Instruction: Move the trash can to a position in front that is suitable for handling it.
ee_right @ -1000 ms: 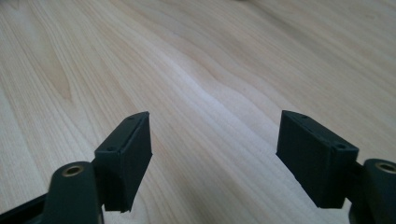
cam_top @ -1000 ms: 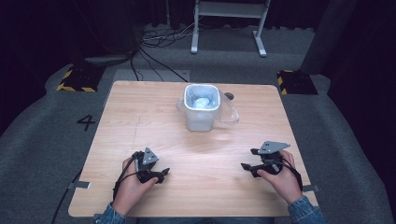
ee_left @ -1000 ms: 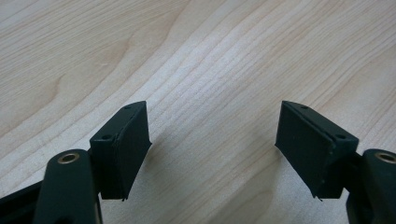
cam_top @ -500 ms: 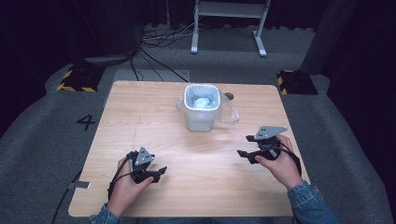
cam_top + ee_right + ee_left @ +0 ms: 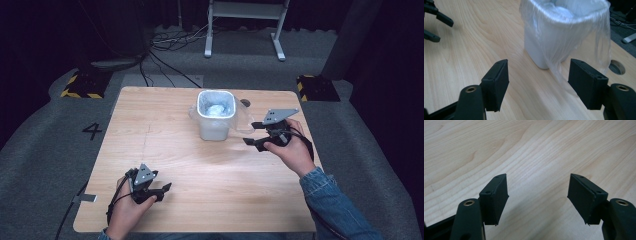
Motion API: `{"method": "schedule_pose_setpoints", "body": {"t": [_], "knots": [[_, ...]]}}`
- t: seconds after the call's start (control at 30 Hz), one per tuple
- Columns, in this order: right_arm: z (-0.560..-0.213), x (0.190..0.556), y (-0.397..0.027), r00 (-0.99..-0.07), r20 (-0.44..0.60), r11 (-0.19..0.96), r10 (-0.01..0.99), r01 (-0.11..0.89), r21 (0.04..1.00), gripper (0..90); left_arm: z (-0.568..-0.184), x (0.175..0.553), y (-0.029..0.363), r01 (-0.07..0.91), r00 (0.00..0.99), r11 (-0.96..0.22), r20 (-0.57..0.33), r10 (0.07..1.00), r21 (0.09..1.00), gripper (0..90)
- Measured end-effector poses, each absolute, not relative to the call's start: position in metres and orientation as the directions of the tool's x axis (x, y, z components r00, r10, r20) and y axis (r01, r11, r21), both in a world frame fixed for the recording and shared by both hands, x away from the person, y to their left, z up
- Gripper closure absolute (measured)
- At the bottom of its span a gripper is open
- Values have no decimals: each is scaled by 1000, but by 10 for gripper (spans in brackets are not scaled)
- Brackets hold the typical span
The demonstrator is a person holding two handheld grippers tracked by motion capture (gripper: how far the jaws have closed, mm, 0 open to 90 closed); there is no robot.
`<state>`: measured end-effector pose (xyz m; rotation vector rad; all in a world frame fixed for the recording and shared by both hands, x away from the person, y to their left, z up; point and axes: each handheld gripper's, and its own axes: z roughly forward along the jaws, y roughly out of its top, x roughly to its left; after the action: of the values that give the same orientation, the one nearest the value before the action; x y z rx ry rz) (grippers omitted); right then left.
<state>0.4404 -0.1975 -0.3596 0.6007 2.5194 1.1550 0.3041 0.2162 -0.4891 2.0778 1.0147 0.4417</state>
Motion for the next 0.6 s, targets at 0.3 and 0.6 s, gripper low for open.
{"method": "schedule_pose_setpoints", "body": {"t": [0.3, 0.6], "knots": [[-343, 460, -173, -887, -108, 582, 449, 198, 789, 282, -489, 289, 231, 530, 580, -344, -35, 814, 775, 300], [-343, 483, -146, -885, -111, 568, 452, 190, 801, 329, -495, 285, 231, 539, 584, -349, -42, 811, 767, 290]]}}
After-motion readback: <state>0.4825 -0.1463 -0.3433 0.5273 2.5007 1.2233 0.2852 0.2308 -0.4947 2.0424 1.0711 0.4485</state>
